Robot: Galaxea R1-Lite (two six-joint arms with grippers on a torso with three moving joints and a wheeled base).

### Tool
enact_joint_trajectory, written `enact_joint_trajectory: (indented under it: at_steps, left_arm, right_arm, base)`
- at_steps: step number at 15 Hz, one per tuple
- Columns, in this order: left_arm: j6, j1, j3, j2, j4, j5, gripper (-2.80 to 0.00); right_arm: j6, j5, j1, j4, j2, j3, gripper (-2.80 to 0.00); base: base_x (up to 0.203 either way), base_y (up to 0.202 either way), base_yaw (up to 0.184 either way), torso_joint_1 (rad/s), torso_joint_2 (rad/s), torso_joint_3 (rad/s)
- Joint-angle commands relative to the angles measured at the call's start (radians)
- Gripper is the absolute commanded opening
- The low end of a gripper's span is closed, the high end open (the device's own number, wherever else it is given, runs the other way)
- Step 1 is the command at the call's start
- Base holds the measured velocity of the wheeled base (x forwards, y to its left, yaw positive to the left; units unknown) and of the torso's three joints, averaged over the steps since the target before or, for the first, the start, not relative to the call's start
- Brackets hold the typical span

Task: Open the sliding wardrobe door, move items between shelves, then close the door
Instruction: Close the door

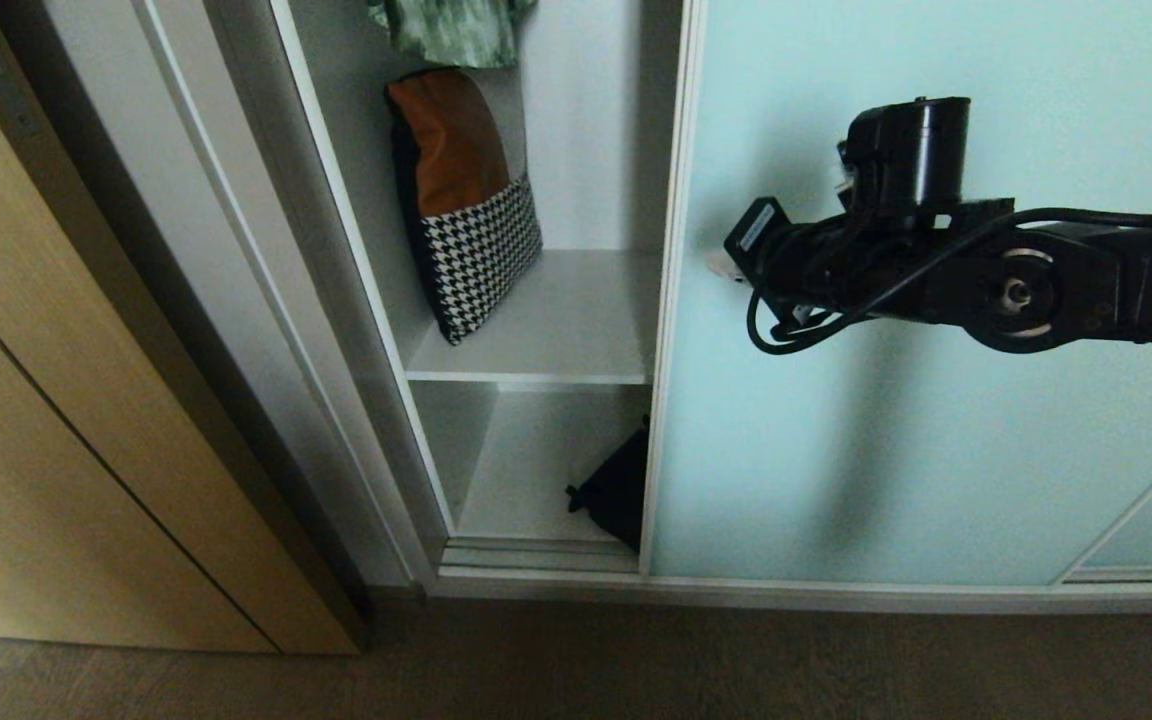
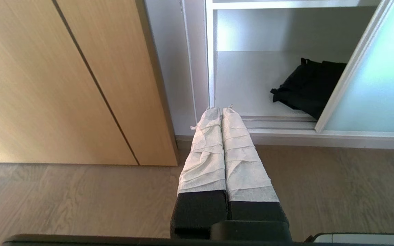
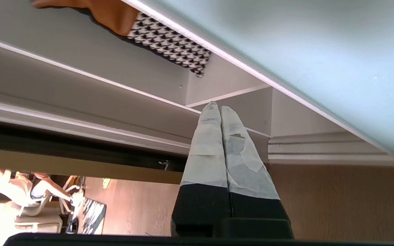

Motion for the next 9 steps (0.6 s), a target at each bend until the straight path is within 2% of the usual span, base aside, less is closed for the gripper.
enact_joint_trajectory:
  at_steps: [1, 3, 9]
  left_arm:
    - [0.001, 0.0, 0.0, 0.001, 0.0, 0.0, -2.8]
    - [0.001, -0.001, 0.0, 0.002, 0.0, 0.0, -2.8]
    - [0.001, 0.0, 0.0, 0.002, 0.0, 0.0, -2.8]
  right_arm:
    - [0.017, 0.0, -0.01, 0.02, 0.05, -0.058, -2.8]
    - [0.046, -0.001, -0.012, 0.045, 0.086, -0.106, -2.8]
    - [0.048, -0.004, -0.013, 0.072, 0.171, -0.201, -2.8]
  base:
    - [0.0, 0.0, 0.0, 0.0, 0.0, 0.0]
    - [0.0, 0.0, 0.0, 0.0, 0.0, 0.0]
    - [0.0, 0.0, 0.0, 0.0, 0.0, 0.0]
